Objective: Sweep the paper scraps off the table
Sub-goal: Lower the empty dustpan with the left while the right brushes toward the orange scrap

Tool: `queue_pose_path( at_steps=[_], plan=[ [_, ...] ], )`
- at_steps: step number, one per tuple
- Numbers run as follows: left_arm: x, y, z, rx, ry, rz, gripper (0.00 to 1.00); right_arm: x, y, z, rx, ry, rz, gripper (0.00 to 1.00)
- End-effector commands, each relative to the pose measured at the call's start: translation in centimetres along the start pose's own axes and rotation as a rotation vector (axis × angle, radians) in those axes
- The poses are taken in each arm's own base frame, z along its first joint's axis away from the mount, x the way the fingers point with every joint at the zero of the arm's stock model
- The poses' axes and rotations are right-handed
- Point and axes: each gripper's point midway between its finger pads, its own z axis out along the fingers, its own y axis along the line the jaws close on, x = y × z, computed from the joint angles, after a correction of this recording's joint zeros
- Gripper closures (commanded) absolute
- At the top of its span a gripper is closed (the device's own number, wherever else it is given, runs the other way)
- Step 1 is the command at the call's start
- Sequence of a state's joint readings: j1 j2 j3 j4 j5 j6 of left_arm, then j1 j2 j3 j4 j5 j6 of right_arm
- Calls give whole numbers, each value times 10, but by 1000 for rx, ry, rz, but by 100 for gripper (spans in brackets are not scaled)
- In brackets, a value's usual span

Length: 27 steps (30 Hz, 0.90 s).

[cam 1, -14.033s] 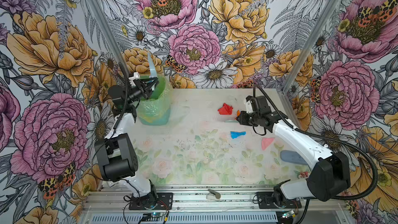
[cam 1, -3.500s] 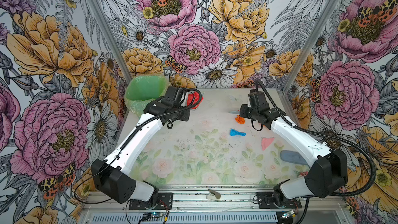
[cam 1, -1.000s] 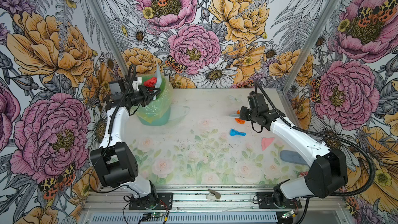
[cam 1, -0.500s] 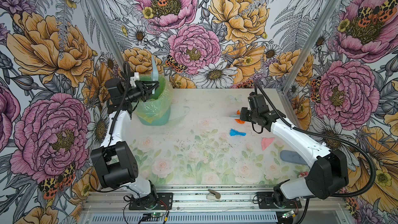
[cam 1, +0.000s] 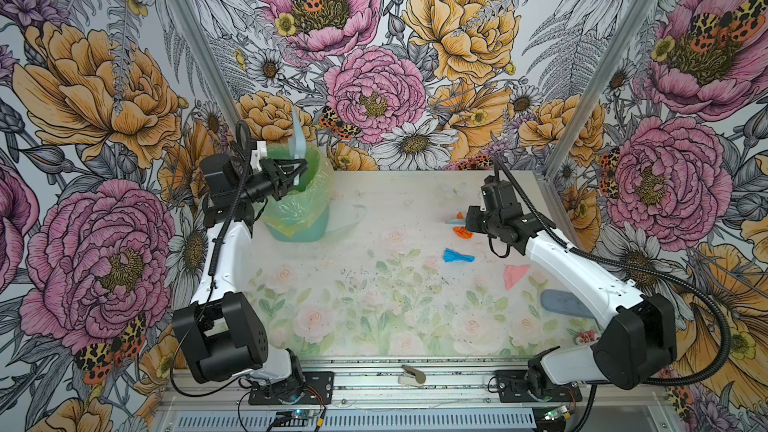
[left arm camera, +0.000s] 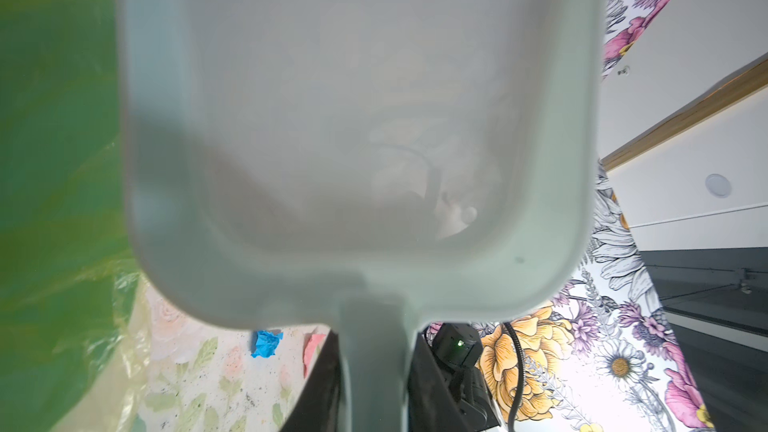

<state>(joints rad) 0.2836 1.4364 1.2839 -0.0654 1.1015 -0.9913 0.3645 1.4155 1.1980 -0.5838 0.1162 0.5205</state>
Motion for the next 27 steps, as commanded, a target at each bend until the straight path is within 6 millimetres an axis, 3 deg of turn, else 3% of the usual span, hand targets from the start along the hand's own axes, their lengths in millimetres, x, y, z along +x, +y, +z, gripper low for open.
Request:
queue_pose_path(
  at_steps=[1, 9, 18, 27],
  plan=[
    [18, 0, 1, -119, 0, 115, 90, -32, -8, -16, 47, -106, 7, 100],
    [57, 12, 20, -307, 27, 259, 89, -69, -50, -16, 232, -218, 176, 100],
    [118, 40, 50, -609, 112, 600, 89, -68, -70, 3, 323, -236, 329, 100],
    [174, 86, 67, -836, 309, 759, 89, -58, -79, 26, 380, -208, 356, 100]
  ],
)
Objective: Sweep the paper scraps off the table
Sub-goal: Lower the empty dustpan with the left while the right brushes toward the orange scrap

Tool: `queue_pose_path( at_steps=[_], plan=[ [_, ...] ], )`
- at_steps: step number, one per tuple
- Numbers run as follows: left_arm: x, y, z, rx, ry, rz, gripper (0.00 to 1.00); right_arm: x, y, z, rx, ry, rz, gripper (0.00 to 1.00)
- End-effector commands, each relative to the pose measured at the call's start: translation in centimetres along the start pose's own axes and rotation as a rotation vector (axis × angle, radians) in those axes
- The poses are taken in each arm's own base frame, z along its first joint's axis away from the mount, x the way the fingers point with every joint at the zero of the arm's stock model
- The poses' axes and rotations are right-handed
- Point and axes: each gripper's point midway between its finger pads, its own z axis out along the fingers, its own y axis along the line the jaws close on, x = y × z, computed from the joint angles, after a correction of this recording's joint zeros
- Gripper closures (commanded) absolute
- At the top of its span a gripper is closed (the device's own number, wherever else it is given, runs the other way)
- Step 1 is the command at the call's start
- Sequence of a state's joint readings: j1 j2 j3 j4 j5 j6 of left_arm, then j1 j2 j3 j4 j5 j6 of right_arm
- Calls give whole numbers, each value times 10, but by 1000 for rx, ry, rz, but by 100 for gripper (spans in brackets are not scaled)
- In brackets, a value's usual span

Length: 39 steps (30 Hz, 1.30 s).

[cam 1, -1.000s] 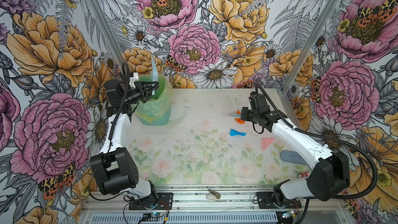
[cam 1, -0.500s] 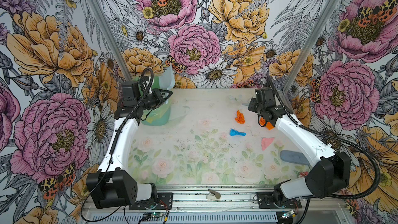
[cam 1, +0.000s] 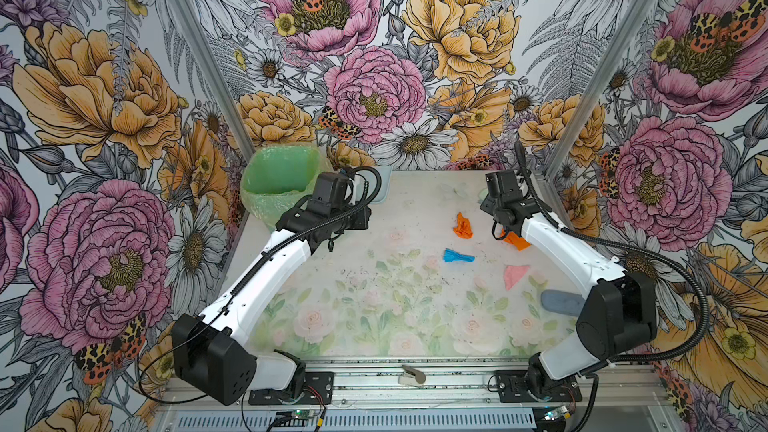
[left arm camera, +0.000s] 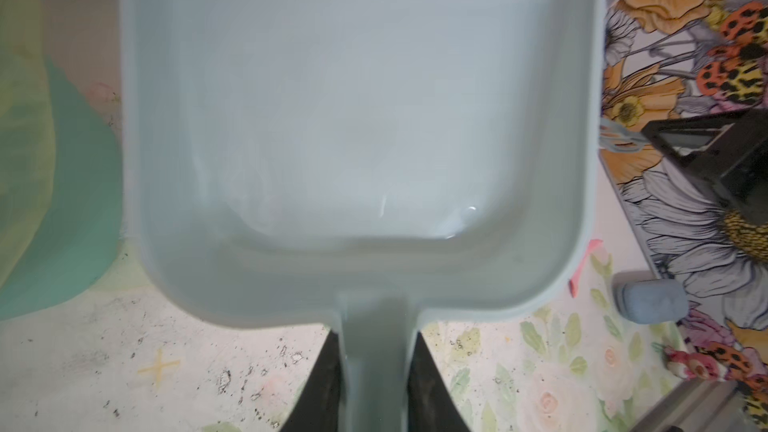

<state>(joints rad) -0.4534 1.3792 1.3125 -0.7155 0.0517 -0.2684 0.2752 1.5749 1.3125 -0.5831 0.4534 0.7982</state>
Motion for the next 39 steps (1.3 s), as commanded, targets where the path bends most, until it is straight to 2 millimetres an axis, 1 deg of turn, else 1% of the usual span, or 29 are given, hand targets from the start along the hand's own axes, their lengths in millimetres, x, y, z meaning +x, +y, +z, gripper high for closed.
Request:
queue_pose_path(
  at_steps=[1, 9, 14, 19, 22, 27, 30, 36, 39],
  plan=[
    [26, 18, 17, -164, 92, 103, 89, -6, 4, 7, 15, -25, 31, 100],
    [65, 7, 53, -198, 215, 164, 90, 16, 3, 27, 39, 38, -23, 100],
    [87, 3, 71, -217, 278, 190, 90, 25, -1, 35, 68, 56, -66, 100],
    [107, -5, 87, -167, 355, 197, 91, 32, -5, 42, 89, 76, -109, 100],
    [120, -8, 94, -142, 403, 200, 92, 36, -7, 46, 101, 86, -127, 100],
    [136, -11, 105, -107, 462, 209, 92, 45, -7, 53, 108, 109, -147, 100],
    [145, -15, 113, -87, 488, 221, 93, 50, -4, 57, 102, 126, -159, 100],
    [159, -23, 125, -48, 512, 241, 94, 60, 4, 58, 87, 143, -188, 100],
    [162, -25, 125, -34, 523, 243, 94, 61, 9, 56, 77, 143, -209, 100]
  ],
)
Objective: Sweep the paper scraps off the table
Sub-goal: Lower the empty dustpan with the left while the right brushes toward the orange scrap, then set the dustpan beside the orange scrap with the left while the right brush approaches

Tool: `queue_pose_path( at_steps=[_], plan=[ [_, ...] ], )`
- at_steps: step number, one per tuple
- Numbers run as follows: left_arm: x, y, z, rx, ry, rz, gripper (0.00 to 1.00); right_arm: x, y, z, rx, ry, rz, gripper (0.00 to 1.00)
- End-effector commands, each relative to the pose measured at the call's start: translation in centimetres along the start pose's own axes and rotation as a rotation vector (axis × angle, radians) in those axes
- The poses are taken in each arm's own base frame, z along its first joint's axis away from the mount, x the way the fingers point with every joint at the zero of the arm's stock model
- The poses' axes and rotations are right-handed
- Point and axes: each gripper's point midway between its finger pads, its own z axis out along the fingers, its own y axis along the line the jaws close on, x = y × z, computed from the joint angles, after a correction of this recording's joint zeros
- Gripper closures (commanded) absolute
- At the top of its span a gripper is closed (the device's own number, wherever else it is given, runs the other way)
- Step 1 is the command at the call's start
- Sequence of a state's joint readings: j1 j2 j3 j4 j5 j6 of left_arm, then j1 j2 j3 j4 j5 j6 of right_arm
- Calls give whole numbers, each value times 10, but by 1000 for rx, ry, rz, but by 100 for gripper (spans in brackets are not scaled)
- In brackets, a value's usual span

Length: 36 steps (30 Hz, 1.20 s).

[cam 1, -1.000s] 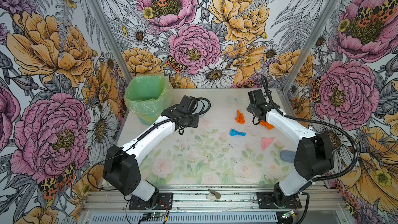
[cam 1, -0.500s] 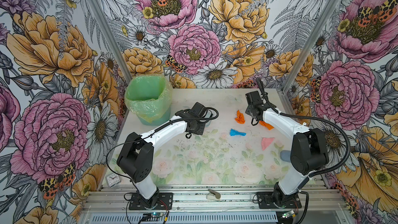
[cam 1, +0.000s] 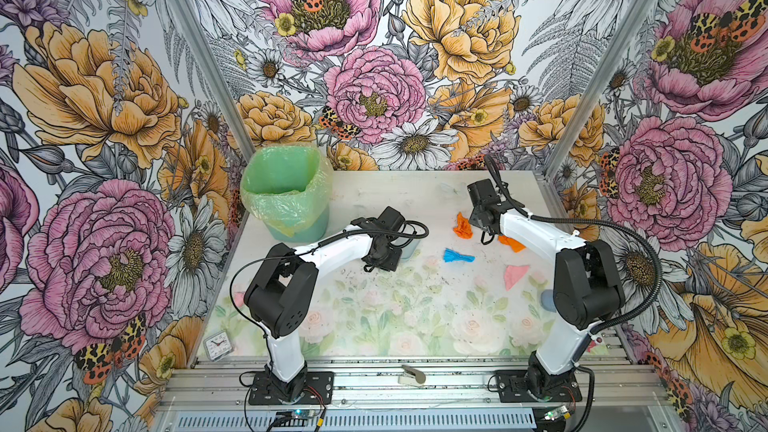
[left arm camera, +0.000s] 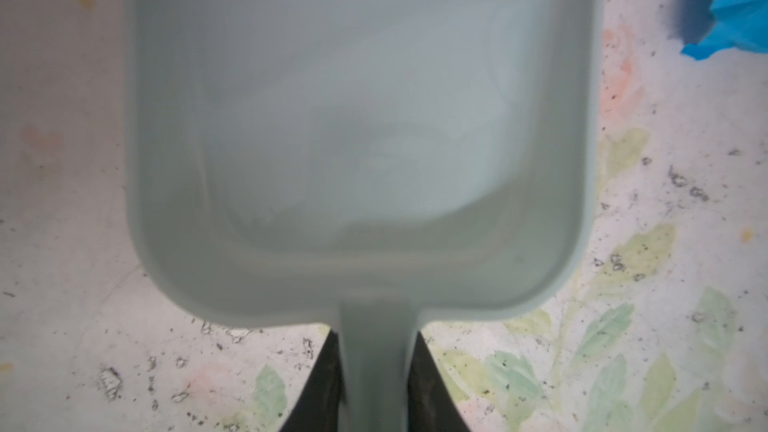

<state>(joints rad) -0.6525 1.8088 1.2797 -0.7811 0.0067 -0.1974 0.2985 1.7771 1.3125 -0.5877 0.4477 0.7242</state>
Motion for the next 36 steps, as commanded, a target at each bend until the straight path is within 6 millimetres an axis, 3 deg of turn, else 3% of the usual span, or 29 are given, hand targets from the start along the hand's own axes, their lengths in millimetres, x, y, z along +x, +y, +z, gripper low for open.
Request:
queue_pose_path(
  at_steps=[1, 2, 8, 15, 19, 23, 29, 33, 36],
  plan=[
    [1, -12, 4, 51, -6, 34, 94, -2, 11, -4, -23, -9, -35, 100],
    [7, -11, 16, 45, 27, 36, 94, -1, 13, -5, -27, -9, -40, 100],
    [12, -12, 22, 38, 48, 44, 94, 8, 29, -12, -77, 9, -67, 100],
    [14, -11, 32, 33, 58, 44, 94, 25, 64, -25, -180, 38, -132, 100],
    [14, -12, 33, 36, 59, 42, 94, 31, 68, -37, -237, 53, -142, 100],
    [11, -11, 30, 32, 45, 43, 94, 16, 59, -54, -245, -4, -159, 100],
    [7, -11, 27, 30, 31, 39, 94, -29, 43, -73, -241, -118, -96, 100],
    [7, -12, 28, 32, 33, 35, 94, -55, 37, -63, -208, -155, -26, 100],
    [9, -13, 29, 31, 33, 31, 94, -62, 39, -43, -170, -149, 2, 100]
  ],
)
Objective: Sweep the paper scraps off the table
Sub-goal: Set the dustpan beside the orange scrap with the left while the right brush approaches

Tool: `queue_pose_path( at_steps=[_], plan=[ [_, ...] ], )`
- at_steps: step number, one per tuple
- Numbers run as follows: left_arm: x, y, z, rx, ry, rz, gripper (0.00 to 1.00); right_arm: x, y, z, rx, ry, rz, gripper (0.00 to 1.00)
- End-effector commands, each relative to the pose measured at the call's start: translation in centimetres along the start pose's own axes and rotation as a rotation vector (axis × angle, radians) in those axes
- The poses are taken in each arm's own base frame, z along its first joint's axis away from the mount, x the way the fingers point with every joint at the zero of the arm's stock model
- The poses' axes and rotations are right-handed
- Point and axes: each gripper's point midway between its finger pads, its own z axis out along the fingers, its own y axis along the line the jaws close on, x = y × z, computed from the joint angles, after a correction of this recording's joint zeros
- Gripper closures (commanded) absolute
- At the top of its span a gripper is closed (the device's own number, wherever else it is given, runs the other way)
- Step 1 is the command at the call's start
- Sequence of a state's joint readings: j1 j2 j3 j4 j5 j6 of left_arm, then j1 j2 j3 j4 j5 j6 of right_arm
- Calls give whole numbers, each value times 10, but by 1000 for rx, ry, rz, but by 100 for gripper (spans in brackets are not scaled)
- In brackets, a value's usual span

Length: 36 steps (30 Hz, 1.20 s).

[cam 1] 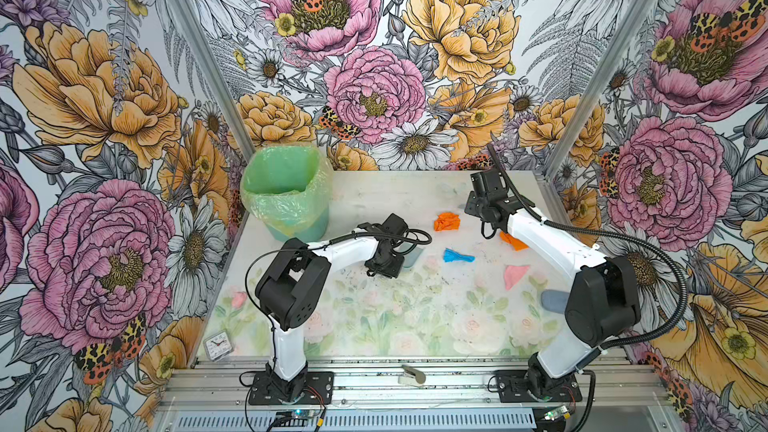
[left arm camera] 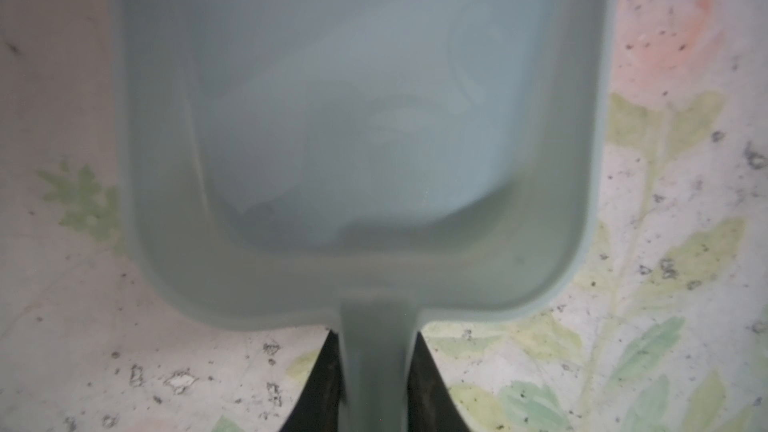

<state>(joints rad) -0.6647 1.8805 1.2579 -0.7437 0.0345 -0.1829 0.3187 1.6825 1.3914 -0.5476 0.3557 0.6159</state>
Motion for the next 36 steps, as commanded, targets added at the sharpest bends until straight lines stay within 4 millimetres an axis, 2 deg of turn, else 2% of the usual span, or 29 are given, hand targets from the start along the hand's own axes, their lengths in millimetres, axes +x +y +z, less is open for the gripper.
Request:
queue_pose_path(
  at_steps=[1, 6, 12, 17, 23, 36],
  plan=[
    [-6, -7, 0, 13, -30, 8, 94, -15, 3, 21, 41, -39, 43, 100],
    [-3, -10, 0, 15, -30, 9, 94, -3, 17, 52, 34, 18, 60, 100],
    [-3, -10, 0, 15, -30, 6, 94, 26, 31, 59, 4, 85, 26, 100],
    [-6, -12, -2, 18, -38, 8, 94, 52, 41, 51, -24, 128, -6, 100],
    [-8, -16, 1, 21, -35, 14, 94, 79, 63, 34, -95, 182, -29, 100],
    [-9, -23, 7, 28, -25, 24, 94, 122, 114, -10, -297, 301, -44, 100]
  ],
)
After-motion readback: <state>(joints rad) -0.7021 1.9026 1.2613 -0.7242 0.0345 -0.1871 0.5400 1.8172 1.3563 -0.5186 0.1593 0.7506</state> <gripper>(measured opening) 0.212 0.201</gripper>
